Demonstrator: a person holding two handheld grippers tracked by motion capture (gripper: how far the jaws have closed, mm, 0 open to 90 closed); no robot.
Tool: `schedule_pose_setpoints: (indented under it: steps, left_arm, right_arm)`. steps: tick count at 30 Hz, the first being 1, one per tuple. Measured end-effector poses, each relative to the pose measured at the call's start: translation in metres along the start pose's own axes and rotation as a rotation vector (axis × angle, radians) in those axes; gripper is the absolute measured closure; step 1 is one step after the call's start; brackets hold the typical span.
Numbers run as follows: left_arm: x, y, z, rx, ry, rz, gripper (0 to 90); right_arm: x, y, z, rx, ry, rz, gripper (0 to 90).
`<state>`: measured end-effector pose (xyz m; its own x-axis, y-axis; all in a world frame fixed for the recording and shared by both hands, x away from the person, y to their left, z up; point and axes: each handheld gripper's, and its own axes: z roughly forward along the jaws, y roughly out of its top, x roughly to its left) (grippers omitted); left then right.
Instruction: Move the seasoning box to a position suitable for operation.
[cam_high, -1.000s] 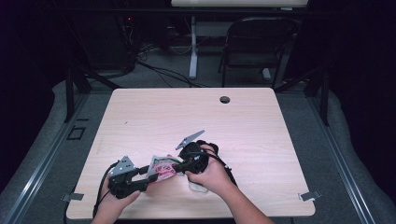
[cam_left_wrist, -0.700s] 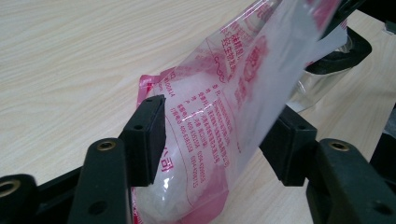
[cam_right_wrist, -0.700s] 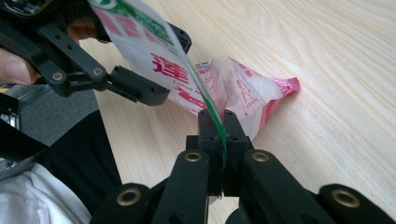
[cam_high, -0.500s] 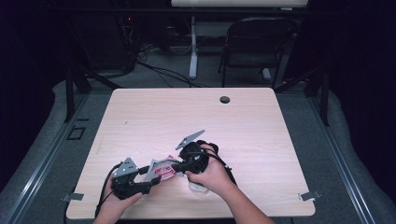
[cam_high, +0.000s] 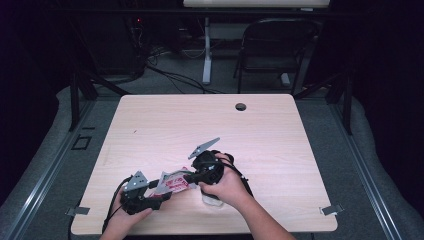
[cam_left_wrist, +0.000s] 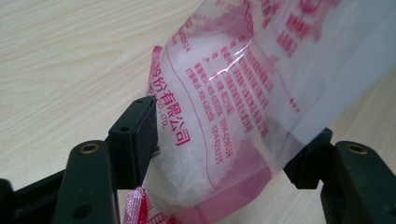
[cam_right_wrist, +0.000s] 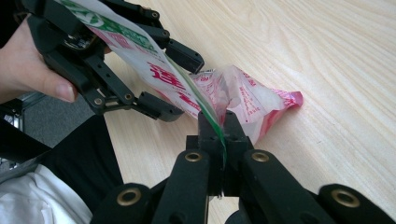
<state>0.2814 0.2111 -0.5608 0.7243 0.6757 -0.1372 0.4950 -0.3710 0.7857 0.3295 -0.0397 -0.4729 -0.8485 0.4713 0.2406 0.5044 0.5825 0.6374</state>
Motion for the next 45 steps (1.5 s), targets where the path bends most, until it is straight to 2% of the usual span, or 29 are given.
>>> schedule_pose_setpoints:
  steps: [4, 7, 10, 11, 12, 19, 21, 22, 23, 26, 32, 35, 36, 37, 41, 45]
  left_arm:
    - [0.002, -0.002, 0.0, -0.003, 0.003, 0.009, 35.6]
    - [0.005, -0.004, 0.002, 0.001, 0.021, 0.016, 34.9]
    - [0.006, -0.007, 0.004, 0.015, 0.021, 0.005, 33.9]
    - [0.007, -0.007, 0.005, 0.023, 0.024, 0.02, 33.7]
    - [0.006, -0.008, 0.006, 0.027, 0.025, 0.012, 33.4]
    - [0.005, -0.011, 0.012, 0.065, 0.039, 0.031, 33.2]
    - [0.005, -0.012, 0.013, 0.068, 0.044, 0.029, 33.3]
    - [0.005, -0.013, 0.014, 0.063, 0.062, 0.029, 33.4]
    - [0.006, -0.013, 0.013, 0.07, 0.046, 0.03, 33.4]
    - [0.006, -0.014, 0.014, 0.069, 0.049, 0.031, 34.0]
    - [0.006, -0.016, 0.018, 0.103, 0.056, 0.04, 36.0]
    - [0.004, -0.017, 0.019, 0.101, 0.075, 0.047, 37.4]
    - [0.005, -0.018, 0.018, 0.104, 0.061, 0.043, 37.4]
    - [0.004, -0.018, 0.019, 0.101, 0.067, 0.048, 37.8]
    - [0.004, -0.019, 0.018, 0.098, 0.077, 0.047, 45.1]
    - [0.003, -0.019, 0.018, 0.096, 0.088, 0.05, 47.3]
  right_arm:
    - [-0.001, 0.0, 0.0, -0.005, 0.007, 0.011, 90.0]
    - [-0.001, 0.0, 0.001, -0.013, 0.012, 0.024, 90.0]
    - [-0.002, 0.0, 0.001, -0.01, 0.012, 0.021, 90.0]
    - [-0.002, 0.001, 0.0, -0.007, 0.011, 0.023, 90.0]
    - [-0.002, 0.001, 0.0, -0.01, 0.011, 0.022, 90.0]
    - [-0.003, 0.001, 0.0, -0.003, 0.012, 0.019, 90.0]
    - [-0.002, 0.001, 0.0, -0.01, 0.011, 0.025, 90.0]
    - [-0.002, 0.001, 0.0, -0.011, 0.011, 0.025, 90.0]
    - [-0.002, 0.001, 0.001, -0.017, 0.011, 0.029, 90.0]
    - [-0.002, 0.001, 0.001, -0.017, 0.011, 0.03, 90.0]
    - [-0.002, 0.001, 0.0, -0.01, 0.012, 0.022, 90.0]
    - [-0.002, 0.001, 0.0, -0.008, 0.01, 0.018, 90.0]
    - [-0.002, 0.0, 0.0, -0.009, 0.011, 0.018, 90.0]
    - [-0.003, 0.0, 0.0, -0.007, 0.011, 0.018, 90.0]
    - [-0.003, 0.0, 0.0, -0.008, 0.012, 0.018, 90.0]
    - [-0.003, 0.0, 0.0, -0.012, 0.012, 0.02, 90.0]
